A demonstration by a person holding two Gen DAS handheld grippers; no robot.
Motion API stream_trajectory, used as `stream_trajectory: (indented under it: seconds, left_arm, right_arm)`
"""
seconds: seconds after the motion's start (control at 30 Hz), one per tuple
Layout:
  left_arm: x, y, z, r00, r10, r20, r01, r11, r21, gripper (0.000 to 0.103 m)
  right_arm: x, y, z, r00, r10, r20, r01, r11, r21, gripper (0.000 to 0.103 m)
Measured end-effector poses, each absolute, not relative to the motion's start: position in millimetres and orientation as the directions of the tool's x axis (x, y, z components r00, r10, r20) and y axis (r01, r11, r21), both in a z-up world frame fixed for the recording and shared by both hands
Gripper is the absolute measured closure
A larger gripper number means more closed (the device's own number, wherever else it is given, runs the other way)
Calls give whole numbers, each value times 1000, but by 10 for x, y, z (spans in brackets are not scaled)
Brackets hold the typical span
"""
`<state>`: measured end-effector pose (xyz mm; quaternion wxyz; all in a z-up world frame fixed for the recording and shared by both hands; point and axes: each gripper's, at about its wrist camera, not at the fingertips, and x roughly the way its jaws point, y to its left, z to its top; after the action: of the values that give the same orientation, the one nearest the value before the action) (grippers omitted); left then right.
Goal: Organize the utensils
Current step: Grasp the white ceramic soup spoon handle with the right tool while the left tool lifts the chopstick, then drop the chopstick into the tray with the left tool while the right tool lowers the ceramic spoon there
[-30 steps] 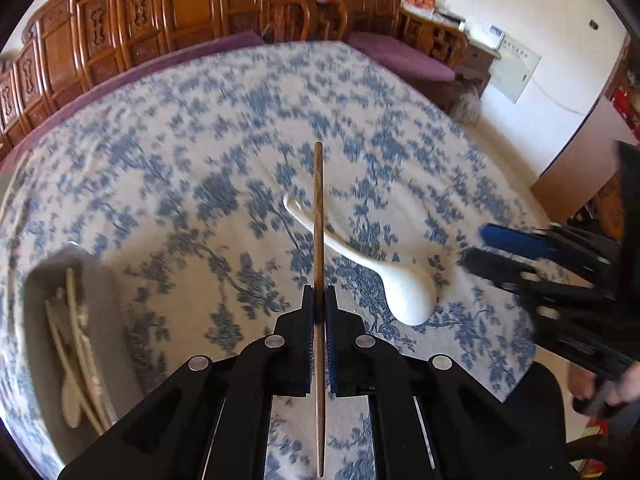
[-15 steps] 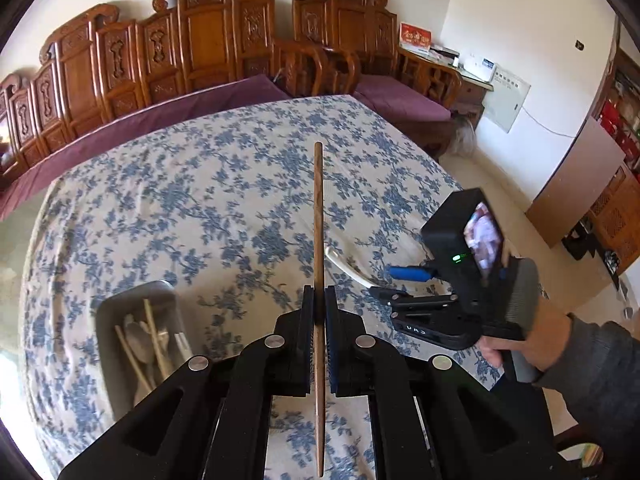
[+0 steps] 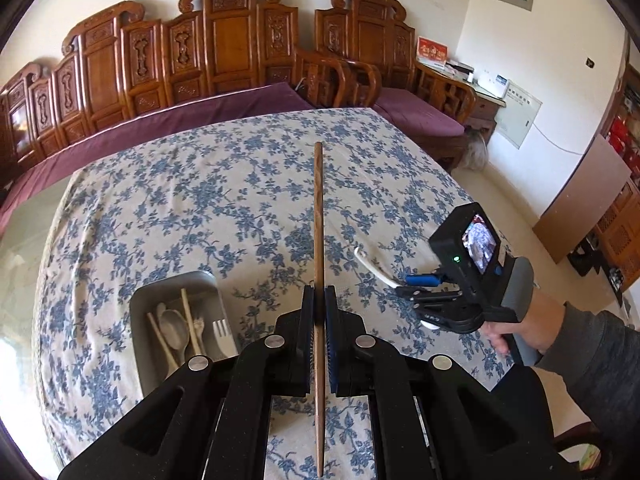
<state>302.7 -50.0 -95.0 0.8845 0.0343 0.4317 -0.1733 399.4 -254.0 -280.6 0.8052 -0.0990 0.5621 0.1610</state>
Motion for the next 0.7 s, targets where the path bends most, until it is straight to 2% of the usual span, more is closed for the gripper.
stream_trajectory:
  seconds: [0.03,0.07,0.7]
  left_arm:
    - [3016,-477,-954,569,-274,-776,332,939,-88,99]
    - [3017,-449,-964,569,-270,-777,328,941,-86,99]
    - [3160,315,-1530,512,-186,-839,207,974,-90,99]
  right_arm:
    - [3989,-2537,-2810,316,146,-938,-369,929,20,90]
    - [3981,-2537,-2808,319,142,-937,-369,929,16,92]
    - [3648,-2372,-2446,387,243,-889,-384,919,84,92]
